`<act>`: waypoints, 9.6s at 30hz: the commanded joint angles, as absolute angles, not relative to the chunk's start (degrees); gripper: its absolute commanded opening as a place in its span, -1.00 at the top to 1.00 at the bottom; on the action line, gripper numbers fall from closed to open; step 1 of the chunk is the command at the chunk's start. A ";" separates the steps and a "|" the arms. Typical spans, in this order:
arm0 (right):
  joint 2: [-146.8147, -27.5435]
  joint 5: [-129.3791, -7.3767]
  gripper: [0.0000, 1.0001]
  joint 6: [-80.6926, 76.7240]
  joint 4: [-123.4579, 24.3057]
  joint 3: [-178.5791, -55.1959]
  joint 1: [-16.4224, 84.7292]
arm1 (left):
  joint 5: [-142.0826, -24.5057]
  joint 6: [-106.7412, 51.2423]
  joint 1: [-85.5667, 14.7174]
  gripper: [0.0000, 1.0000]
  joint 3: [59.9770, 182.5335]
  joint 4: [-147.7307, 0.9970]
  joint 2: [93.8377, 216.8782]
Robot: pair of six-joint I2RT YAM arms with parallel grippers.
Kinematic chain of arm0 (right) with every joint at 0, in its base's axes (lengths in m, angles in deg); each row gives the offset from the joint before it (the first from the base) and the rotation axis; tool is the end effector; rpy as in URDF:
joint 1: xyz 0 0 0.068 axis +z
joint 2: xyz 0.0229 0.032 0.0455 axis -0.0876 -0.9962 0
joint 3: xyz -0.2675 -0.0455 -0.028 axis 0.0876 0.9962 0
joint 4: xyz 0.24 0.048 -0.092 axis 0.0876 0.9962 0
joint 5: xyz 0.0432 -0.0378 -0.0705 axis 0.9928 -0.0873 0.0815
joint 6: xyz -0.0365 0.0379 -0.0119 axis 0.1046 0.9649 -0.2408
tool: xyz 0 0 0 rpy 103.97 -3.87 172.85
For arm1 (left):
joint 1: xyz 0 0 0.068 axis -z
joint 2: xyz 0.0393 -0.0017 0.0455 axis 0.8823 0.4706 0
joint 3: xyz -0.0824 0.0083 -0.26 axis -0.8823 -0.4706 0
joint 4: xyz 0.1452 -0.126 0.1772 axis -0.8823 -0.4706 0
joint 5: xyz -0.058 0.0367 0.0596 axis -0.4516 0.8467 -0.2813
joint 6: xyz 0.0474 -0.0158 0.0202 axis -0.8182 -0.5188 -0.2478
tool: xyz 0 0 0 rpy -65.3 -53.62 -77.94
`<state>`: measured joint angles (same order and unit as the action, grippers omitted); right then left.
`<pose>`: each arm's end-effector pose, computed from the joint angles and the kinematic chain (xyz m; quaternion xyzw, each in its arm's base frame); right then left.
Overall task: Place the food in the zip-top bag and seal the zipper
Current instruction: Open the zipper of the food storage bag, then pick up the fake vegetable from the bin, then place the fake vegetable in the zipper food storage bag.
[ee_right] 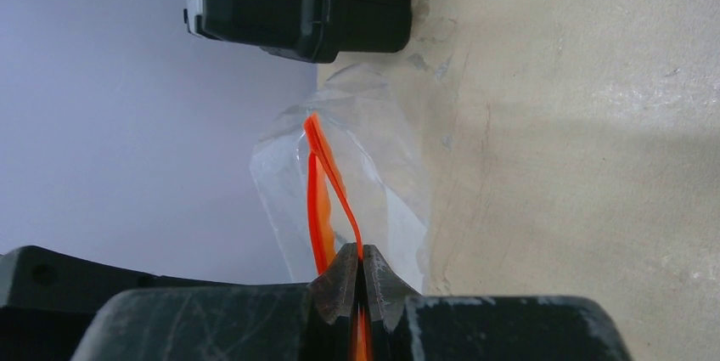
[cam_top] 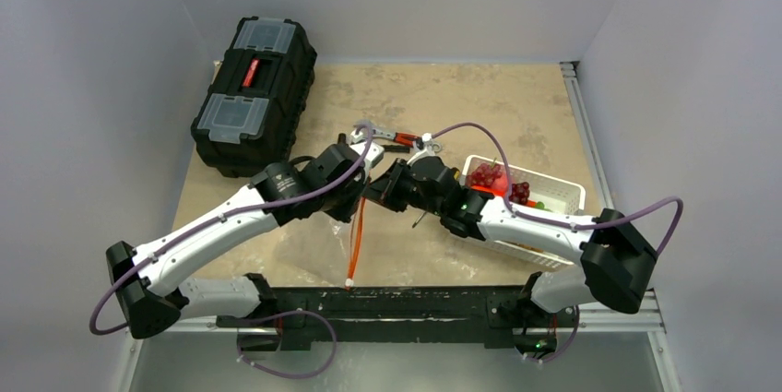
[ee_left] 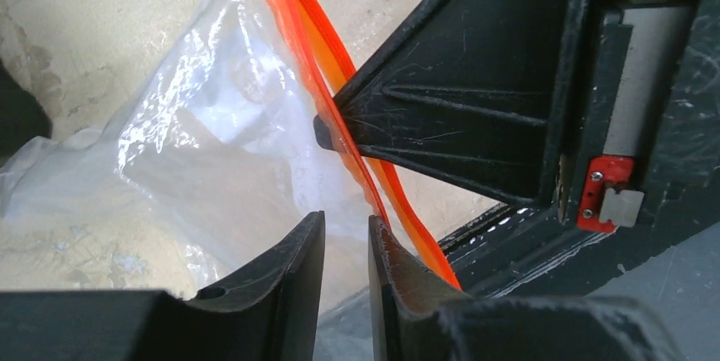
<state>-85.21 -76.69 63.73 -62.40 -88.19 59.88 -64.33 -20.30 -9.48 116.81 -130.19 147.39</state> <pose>0.1802 0.2554 0.2556 0.1292 0.8086 0.5124 0.2587 0.1435 -0.1758 0.3300 0.2453 0.9162 -0.1055 0.2987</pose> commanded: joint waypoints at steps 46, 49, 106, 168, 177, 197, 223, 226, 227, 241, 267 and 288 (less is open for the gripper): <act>-83.33 -80.19 1.00 68.20 -60.02 -89.95 60.04 | -42.35 -3.14 4.97 0.55 123.73 -138.02 153.97; -83.35 -80.06 1.00 68.51 -60.02 -89.87 60.05 | -41.70 -2.50 5.39 0.49 124.12 -138.28 154.77; -81.71 -76.22 -0.23 16.43 -30.51 -103.55 50.31 | -61.02 -31.27 -20.88 1.00 123.10 -126.80 157.90; -94.64 -124.62 -0.63 36.57 16.63 -108.76 56.90 | -60.21 -30.72 -20.87 1.00 121.51 -125.04 154.13; -96.92 -125.63 -0.74 36.76 15.66 -107.26 55.04 | -60.31 -30.72 -20.87 1.00 121.38 -124.95 154.42; -96.12 -130.21 -0.13 37.48 17.33 -108.58 55.46 | -60.79 -30.89 -20.88 1.00 121.42 -124.77 154.51; -54.05 -101.85 1.00 20.38 -44.68 -92.81 56.09 | -69.98 -29.60 -21.09 1.00 119.70 -120.80 148.66; -52.61 -94.72 1.00 22.48 -61.94 -87.83 56.09 | -70.54 -29.32 -21.27 1.00 119.32 -119.99 147.41; -53.15 -92.95 1.00 23.52 -65.16 -87.21 56.14 | -70.55 -29.21 -21.31 1.00 119.23 -119.95 147.06; -66.70 -74.57 1.00 30.56 -99.32 -84.90 56.44 | -72.34 -28.52 -22.14 1.00 118.04 -117.69 143.91; -82.17 -88.47 1.00 27.87 -126.59 -74.02 59.75 | -82.27 -24.82 -27.45 1.00 116.37 -113.75 141.90; -86.00 -109.89 0.89 57.34 -85.65 -82.46 68.05 | -83.23 -24.06 -29.13 1.00 115.54 -112.34 141.92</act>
<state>-88.16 -105.12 48.61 -97.87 -78.05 67.92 -82.10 -24.91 -29.22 115.70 -115.33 142.69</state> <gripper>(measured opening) 0.557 0.008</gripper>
